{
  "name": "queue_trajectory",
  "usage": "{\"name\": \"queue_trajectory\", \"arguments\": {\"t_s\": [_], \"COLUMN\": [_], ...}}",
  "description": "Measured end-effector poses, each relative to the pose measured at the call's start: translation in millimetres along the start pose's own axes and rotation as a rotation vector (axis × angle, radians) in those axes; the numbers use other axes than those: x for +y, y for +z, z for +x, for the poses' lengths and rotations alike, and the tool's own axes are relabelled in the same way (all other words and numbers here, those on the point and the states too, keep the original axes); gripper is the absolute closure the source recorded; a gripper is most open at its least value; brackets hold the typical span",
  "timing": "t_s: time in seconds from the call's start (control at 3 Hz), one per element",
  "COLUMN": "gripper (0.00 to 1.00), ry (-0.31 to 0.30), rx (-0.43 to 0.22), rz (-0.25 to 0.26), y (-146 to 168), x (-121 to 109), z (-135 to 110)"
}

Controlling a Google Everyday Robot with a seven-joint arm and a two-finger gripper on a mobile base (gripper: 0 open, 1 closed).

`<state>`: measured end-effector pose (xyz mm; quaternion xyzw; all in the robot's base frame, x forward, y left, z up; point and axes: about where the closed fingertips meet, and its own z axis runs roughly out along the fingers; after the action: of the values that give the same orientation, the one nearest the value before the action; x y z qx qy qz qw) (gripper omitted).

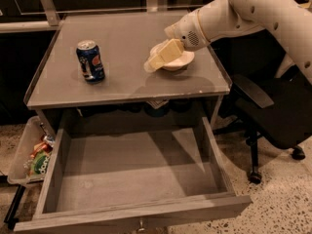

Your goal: Place pepsi can into top drawer

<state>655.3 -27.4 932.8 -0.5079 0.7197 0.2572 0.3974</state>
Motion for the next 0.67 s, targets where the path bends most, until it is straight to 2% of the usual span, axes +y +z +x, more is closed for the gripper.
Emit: {"name": "queue_trajectory", "arguments": {"t_s": [0.33,0.67], "gripper": [0.00,0.00], "ry": [-0.015,-0.045], "rx": [-0.053,-0.106], "rz": [0.001,-0.024], "y": [22.9,65.3], "x": [-11.0,-28.5], "z": [-9.4,-29.0]}}
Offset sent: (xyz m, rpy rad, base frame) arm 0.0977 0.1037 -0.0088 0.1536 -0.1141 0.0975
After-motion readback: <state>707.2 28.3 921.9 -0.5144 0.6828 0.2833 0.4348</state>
